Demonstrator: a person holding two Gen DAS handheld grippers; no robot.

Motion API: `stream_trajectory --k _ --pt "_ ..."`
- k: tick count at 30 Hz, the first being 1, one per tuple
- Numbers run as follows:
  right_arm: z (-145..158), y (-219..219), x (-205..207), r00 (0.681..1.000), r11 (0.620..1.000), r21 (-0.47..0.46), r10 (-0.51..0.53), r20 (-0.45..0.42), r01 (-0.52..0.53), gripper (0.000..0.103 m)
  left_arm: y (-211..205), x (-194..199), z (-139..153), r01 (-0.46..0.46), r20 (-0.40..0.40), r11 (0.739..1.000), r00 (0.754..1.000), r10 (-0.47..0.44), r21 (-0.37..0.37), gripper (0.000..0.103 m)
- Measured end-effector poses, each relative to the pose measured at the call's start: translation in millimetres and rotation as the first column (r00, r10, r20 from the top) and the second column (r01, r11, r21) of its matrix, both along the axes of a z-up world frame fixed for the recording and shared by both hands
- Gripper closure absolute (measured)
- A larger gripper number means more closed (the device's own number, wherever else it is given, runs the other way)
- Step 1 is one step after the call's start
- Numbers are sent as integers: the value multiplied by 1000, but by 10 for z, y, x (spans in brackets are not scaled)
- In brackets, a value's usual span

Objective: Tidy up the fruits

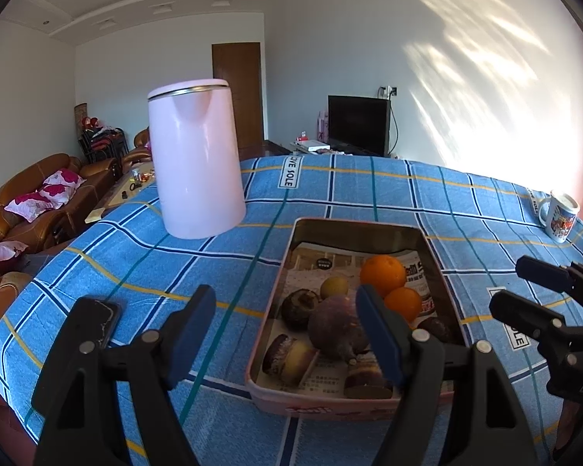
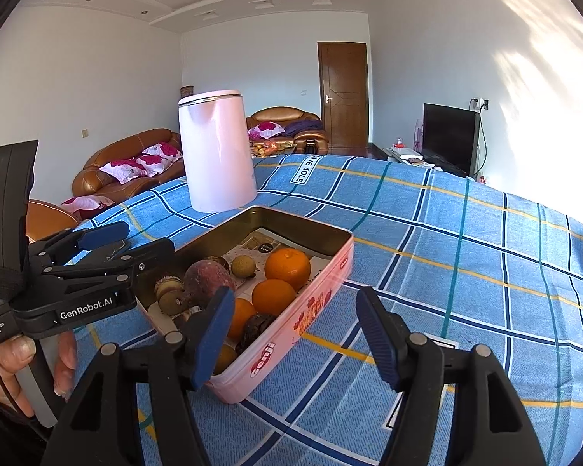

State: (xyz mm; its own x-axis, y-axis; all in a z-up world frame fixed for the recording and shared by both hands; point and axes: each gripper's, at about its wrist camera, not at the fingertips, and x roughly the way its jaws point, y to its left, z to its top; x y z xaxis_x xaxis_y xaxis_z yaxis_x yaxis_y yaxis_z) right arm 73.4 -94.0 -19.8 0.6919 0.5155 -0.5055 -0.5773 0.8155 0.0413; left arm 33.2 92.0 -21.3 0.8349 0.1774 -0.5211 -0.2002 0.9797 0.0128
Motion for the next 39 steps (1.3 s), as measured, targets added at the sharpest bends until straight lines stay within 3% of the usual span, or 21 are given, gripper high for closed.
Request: stream_trajectory --k 29,34,39 --pt "30 -245 -9 999 998 21 -52 10 52 34 -128 8 20 21 -1 1000 1000 -21 18 26" --pt "21 -267 -17 998 998 26 -55 8 55 34 -148 -11 31 11 9 1000 1000 -11 26 10" --pt "22 -311 -15 998 997 29 -65 9 65 34 -168 -42 73 14 27 999 1000 -15 29 8"
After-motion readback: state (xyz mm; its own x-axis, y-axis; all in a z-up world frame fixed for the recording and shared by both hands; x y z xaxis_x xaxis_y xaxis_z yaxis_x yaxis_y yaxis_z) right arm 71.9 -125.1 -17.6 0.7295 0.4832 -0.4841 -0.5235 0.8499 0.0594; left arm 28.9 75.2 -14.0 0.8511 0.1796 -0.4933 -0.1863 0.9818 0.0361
